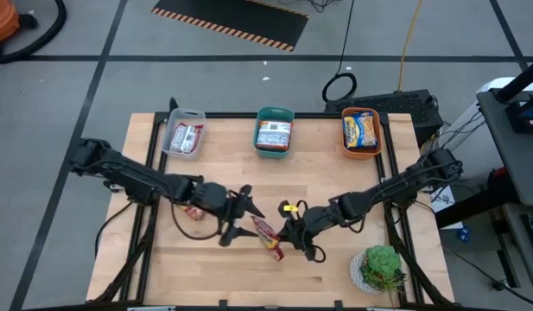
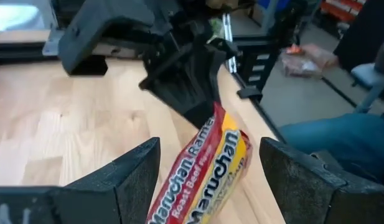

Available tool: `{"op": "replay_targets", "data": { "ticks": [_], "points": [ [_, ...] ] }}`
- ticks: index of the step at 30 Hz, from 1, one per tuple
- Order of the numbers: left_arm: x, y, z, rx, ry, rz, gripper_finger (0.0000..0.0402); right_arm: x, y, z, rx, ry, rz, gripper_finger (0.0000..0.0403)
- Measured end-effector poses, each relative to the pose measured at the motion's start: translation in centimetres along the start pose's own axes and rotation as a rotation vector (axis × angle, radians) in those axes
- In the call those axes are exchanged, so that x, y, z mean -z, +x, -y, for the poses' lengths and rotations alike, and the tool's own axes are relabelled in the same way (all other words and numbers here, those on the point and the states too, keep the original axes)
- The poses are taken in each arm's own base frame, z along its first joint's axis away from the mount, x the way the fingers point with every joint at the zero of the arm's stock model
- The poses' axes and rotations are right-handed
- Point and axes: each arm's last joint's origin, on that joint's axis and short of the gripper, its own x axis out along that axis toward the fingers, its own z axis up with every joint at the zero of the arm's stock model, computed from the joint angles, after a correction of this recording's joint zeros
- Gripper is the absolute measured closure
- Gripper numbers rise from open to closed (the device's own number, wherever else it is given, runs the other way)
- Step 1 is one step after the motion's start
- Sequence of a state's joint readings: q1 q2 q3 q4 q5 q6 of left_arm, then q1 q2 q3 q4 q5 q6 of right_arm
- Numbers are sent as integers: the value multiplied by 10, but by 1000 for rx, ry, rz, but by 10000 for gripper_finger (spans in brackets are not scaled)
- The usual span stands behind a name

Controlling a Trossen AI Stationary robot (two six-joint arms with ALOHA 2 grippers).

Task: Sort Maruchan noodles
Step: Put the right red noodle pack into the transparent bin

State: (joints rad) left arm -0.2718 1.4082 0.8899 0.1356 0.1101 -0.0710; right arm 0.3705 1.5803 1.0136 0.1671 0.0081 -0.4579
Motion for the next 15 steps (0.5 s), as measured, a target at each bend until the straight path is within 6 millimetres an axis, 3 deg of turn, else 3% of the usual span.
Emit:
{"op": "replay_targets", "data": {
  "ticks": [15],
  "points": [
    [14,22,-12,80,-25,-118,123,-9,-1,-11,8,-39,-4,403]
  ]
}}
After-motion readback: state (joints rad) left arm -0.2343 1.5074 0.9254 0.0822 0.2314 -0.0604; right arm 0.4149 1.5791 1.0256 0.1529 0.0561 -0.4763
